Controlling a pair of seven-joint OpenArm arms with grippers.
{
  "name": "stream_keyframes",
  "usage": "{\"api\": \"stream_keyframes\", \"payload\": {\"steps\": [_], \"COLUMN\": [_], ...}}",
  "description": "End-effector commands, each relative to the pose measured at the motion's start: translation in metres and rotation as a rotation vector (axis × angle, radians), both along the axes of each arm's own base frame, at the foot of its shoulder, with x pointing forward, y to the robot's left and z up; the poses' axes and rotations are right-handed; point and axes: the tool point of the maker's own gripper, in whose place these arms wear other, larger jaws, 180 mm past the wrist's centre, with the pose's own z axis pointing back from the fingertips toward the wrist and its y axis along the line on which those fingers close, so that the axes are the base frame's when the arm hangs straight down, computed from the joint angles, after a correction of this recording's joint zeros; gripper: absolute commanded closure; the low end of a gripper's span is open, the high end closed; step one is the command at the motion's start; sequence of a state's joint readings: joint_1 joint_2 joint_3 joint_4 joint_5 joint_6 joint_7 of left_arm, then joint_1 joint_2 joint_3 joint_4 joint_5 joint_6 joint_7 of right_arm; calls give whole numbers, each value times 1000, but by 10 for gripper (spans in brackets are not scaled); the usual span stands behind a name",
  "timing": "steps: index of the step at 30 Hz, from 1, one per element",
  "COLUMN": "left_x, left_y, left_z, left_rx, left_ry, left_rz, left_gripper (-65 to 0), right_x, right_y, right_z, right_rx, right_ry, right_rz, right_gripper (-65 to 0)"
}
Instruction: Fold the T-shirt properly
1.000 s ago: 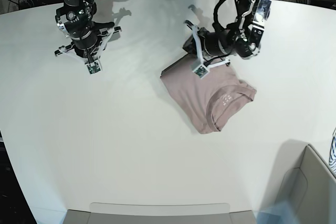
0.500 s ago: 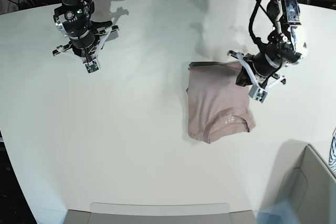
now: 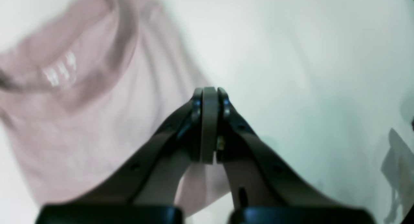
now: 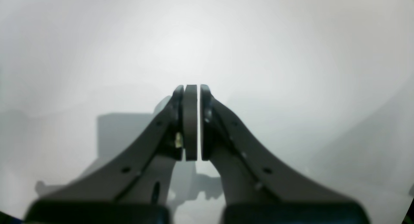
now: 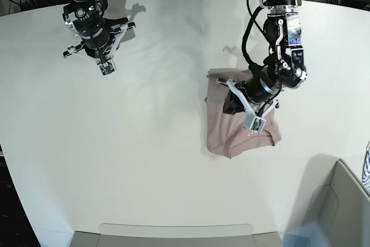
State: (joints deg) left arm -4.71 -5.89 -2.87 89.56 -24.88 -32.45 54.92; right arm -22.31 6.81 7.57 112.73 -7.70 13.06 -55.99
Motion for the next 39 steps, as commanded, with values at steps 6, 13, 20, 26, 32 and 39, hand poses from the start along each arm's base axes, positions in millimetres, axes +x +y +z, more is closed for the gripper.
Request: {"api": "stream_keyframes", "payload": {"steps": [6,13,20,26,32,39], "left_x": [5,-5,-15,-58,-134,-245], "left_y": [27,93,71,88,156,217], "left_z": [-26,-30,31,73,32,10], "left_rx": [4,154,197,302,394,525], "left_ry": [41,50,-136,-206,25,299], "left_rz": [40,62,-7,23,169,268], "left_gripper": [0,0,0,0,0,0], "right_x": [5,5,3,-38,-106,-192], "right_y": [0,2,39,46,43,22], "right_z": [7,8,22,10,-15,-29], "right_rx": [-5,5,182,241,240,178], "right_ry": [-32,-34,-54,37,209,427], "right_rz": [7,5,48,67,56,86], "right_gripper": [-9,-9,-9,-8,-8,-8]}}
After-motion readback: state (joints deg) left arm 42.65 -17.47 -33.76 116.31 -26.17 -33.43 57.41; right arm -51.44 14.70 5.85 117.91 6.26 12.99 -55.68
